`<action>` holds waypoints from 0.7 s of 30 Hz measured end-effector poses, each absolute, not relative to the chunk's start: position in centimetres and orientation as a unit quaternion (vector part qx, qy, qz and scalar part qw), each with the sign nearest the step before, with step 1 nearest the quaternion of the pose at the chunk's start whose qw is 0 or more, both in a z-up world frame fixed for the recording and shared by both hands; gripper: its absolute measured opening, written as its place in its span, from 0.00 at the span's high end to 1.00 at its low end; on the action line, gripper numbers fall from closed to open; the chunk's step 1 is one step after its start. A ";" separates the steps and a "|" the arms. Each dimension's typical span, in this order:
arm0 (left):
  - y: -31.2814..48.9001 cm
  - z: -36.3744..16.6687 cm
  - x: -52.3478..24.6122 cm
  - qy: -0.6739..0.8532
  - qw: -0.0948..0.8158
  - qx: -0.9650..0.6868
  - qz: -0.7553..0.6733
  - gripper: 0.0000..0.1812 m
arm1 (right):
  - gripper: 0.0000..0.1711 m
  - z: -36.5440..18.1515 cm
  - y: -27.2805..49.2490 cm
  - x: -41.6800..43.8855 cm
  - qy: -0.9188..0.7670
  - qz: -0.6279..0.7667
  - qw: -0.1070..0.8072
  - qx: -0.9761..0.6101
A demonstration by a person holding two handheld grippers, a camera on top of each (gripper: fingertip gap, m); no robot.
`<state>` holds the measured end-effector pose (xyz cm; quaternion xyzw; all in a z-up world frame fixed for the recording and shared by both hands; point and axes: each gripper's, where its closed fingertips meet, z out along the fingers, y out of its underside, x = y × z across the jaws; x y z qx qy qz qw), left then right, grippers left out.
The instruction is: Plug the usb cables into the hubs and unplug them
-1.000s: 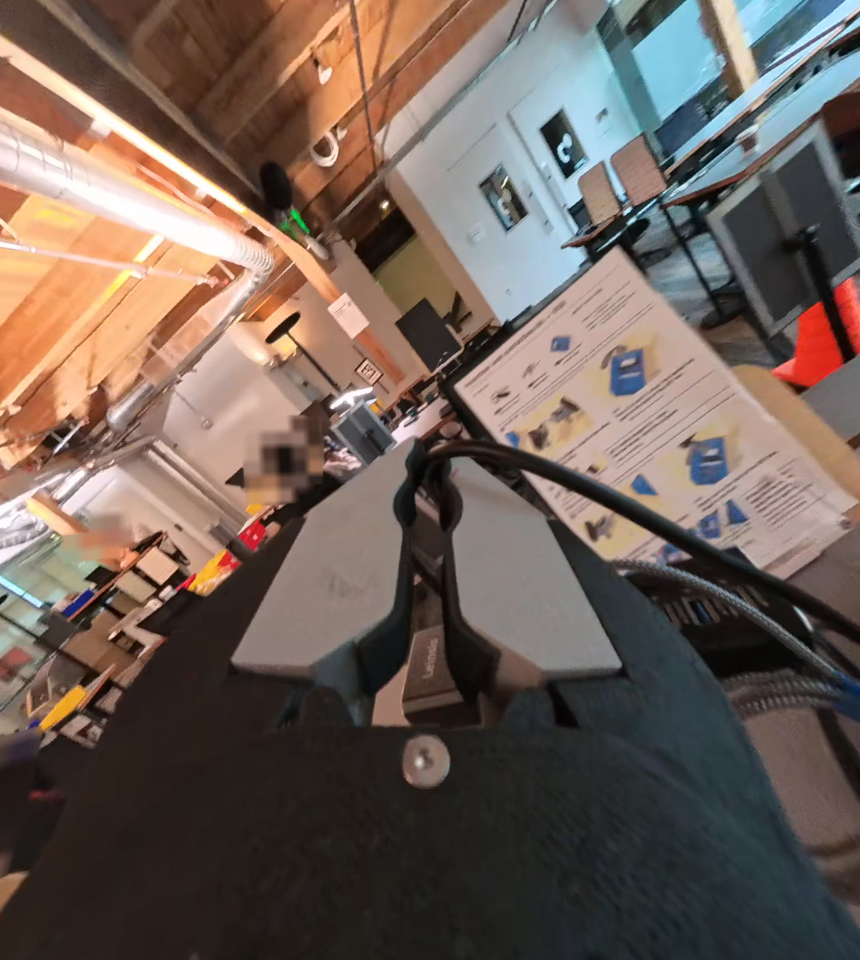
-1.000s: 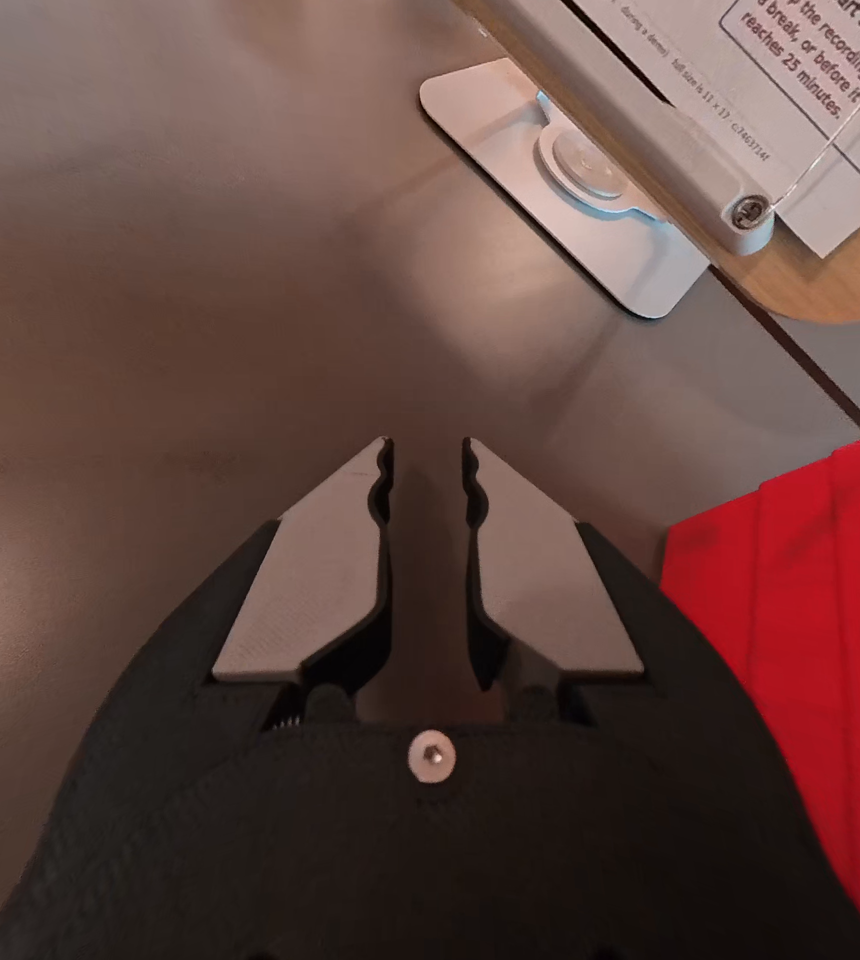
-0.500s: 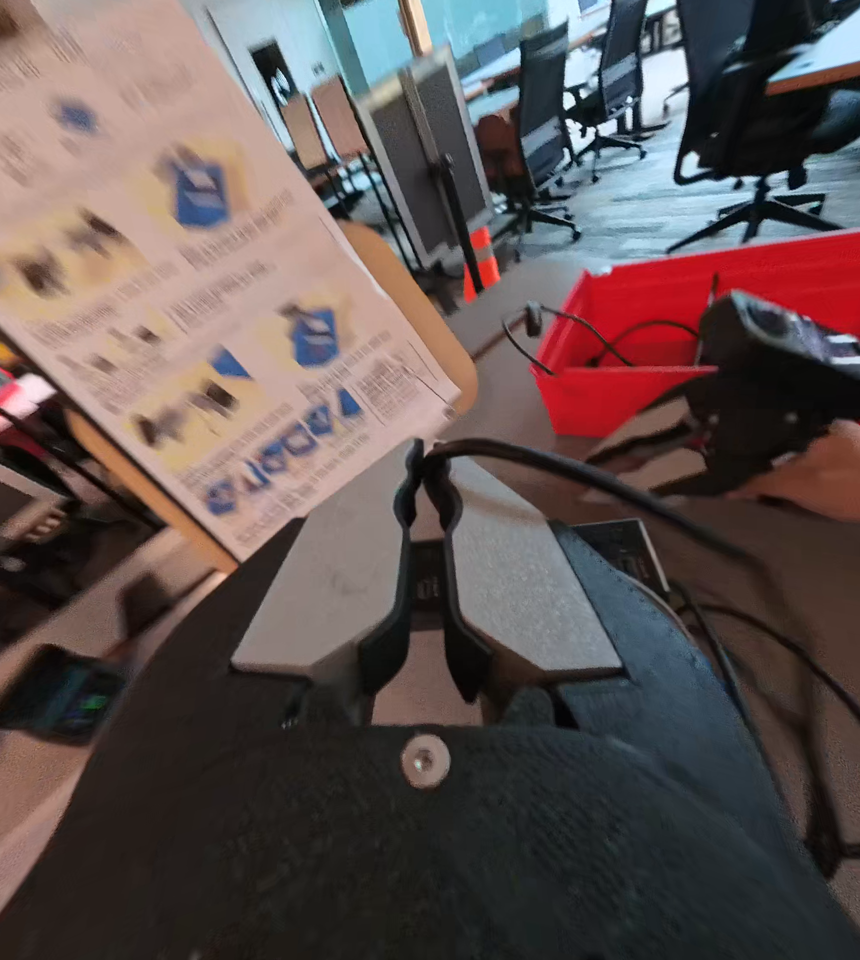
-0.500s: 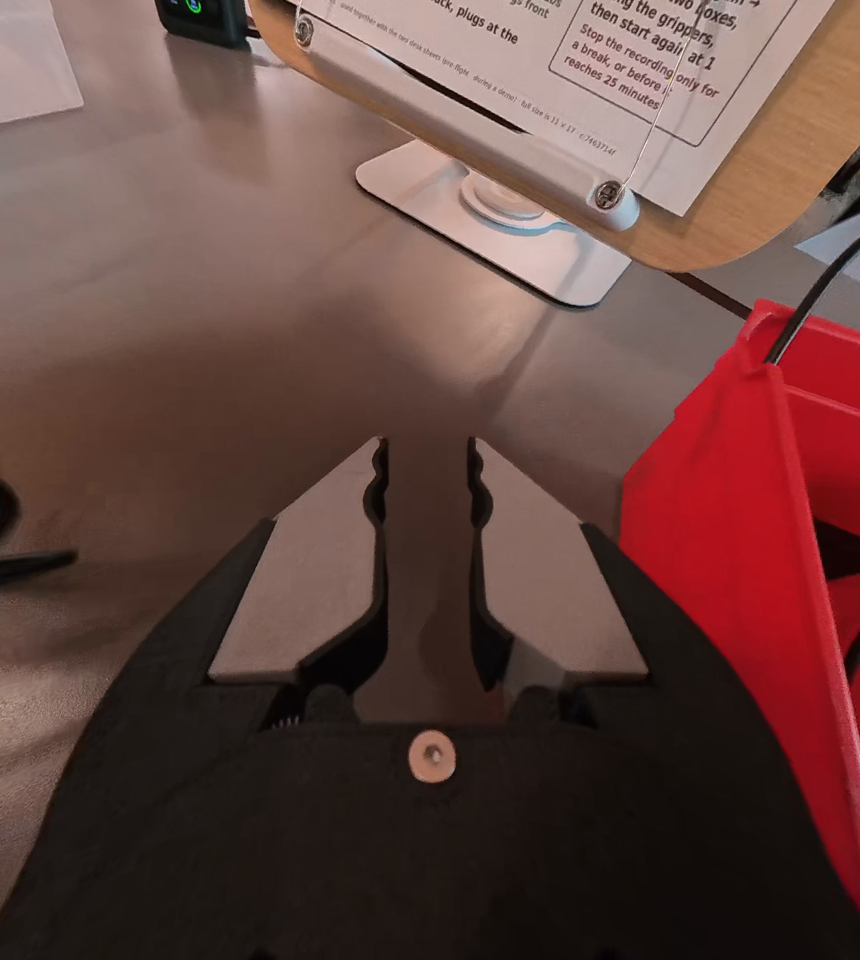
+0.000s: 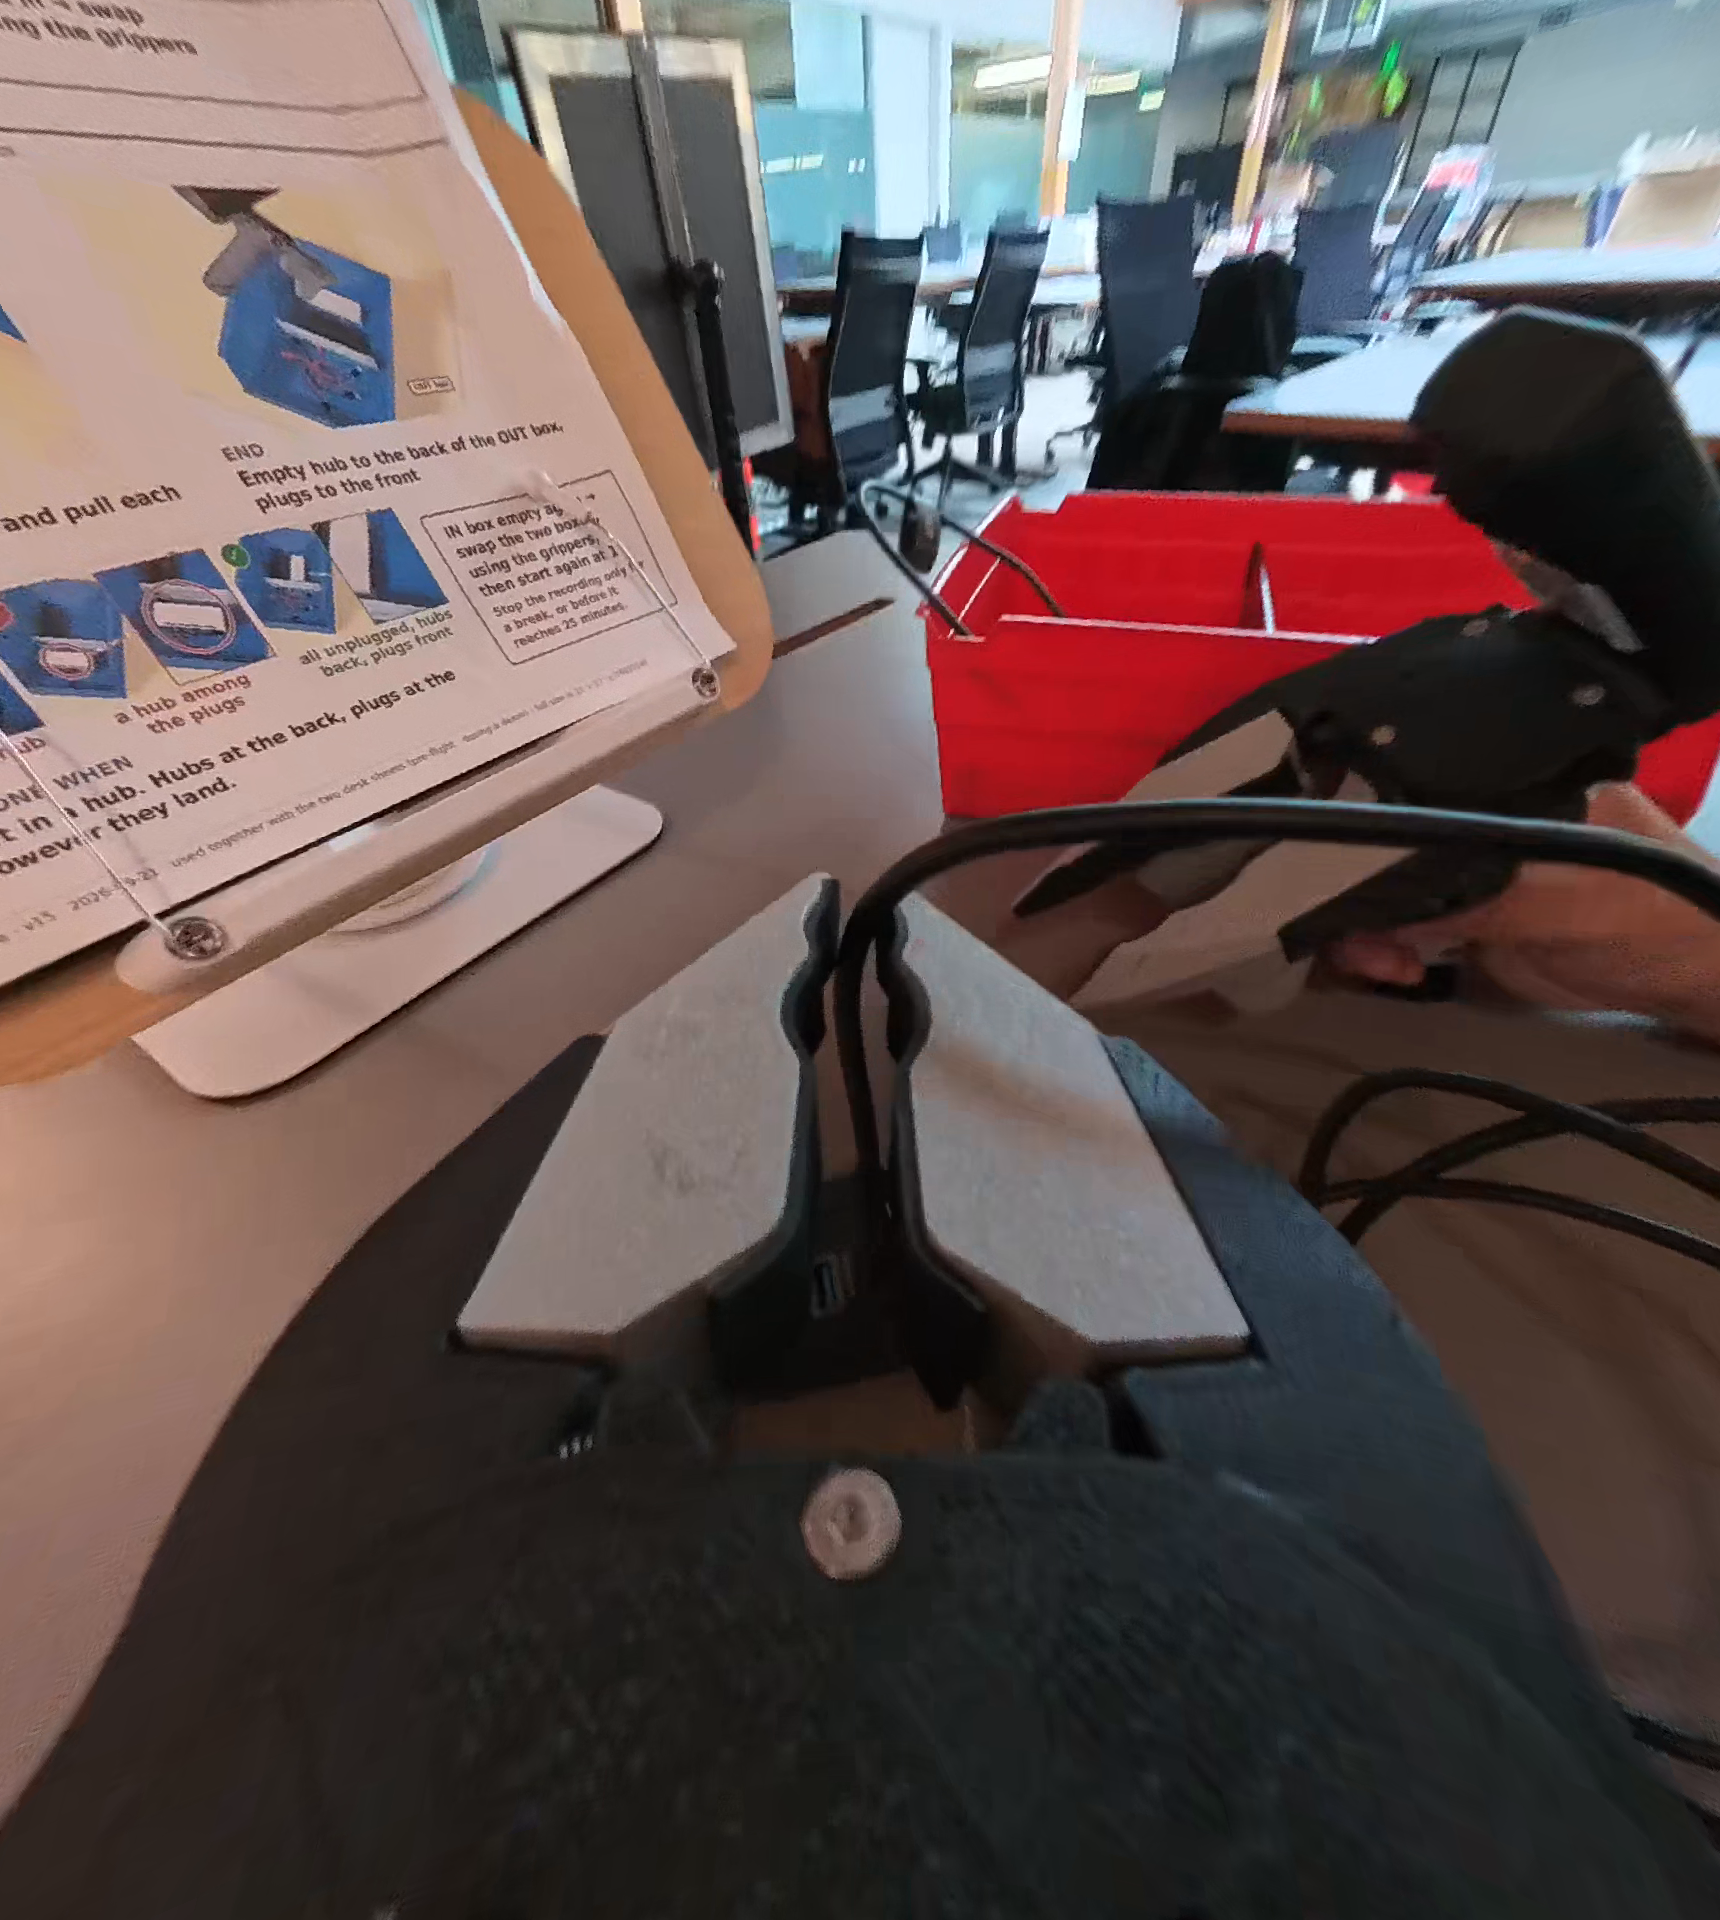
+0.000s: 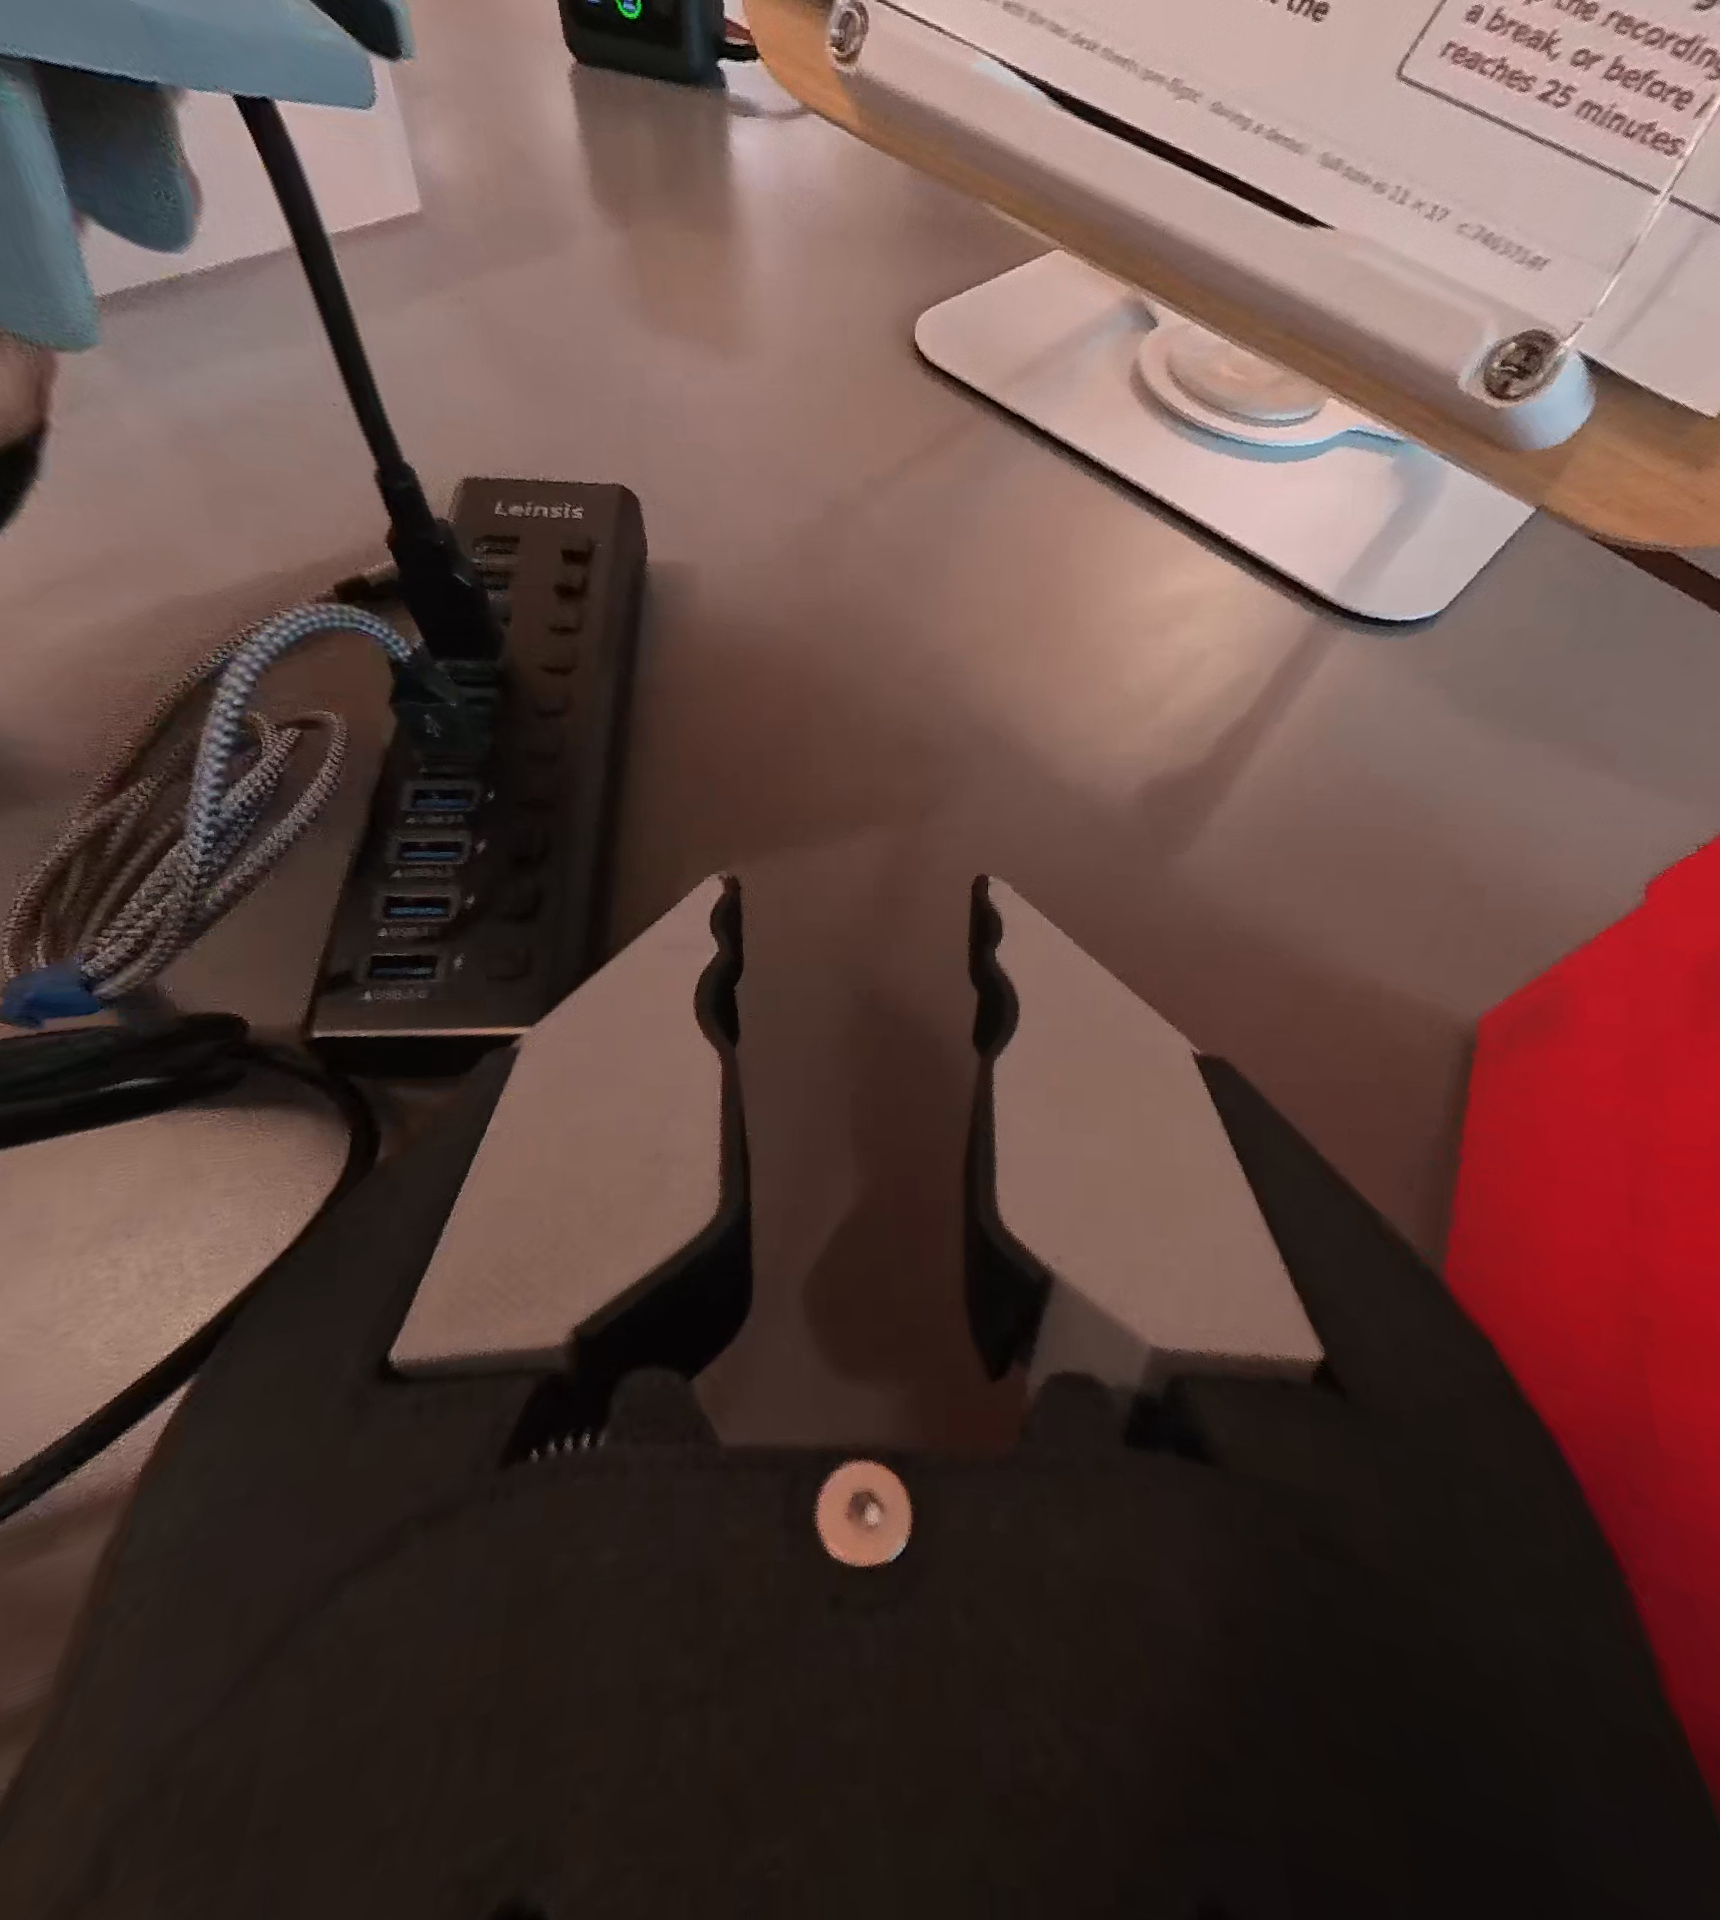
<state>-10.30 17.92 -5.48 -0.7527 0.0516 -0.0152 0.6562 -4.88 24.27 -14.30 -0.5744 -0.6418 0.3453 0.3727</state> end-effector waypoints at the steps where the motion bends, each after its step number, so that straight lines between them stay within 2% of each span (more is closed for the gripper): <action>1: 17.8 -5.5 -10.2 0.050 0.661 -0.749 -0.026 0.97 | 0.76 -14.2 24.0 -5.0 -0.642 0.350 0.371 -0.572; 2: 17.6 -5.7 -10.0 0.054 0.657 -0.751 -0.036 0.96 | 0.76 -14.1 23.7 -5.0 -0.641 0.355 0.370 -0.571; 7: 17.2 -8.3 -11.5 0.060 0.612 -0.789 -0.008 0.70 | 0.75 -13.5 22.0 -4.9 -0.640 0.383 0.363 -0.559; 9: 17.1 -9.1 -12.0 0.051 0.598 -0.800 -0.022 0.65 | 0.74 -13.3 21.4 -4.8 -0.644 0.384 0.364 -0.552; 13: 16.9 -9.5 -12.1 0.039 0.599 -0.796 -0.078 0.67 | 0.74 -13.4 19.0 -4.5 -0.652 0.412 0.334 -0.542; 21: 16.6 -12.4 -12.4 0.062 0.562 -0.822 -0.061 0.71 | 0.78 -14.0 21.5 -3.4 -0.635 0.340 0.392 -0.572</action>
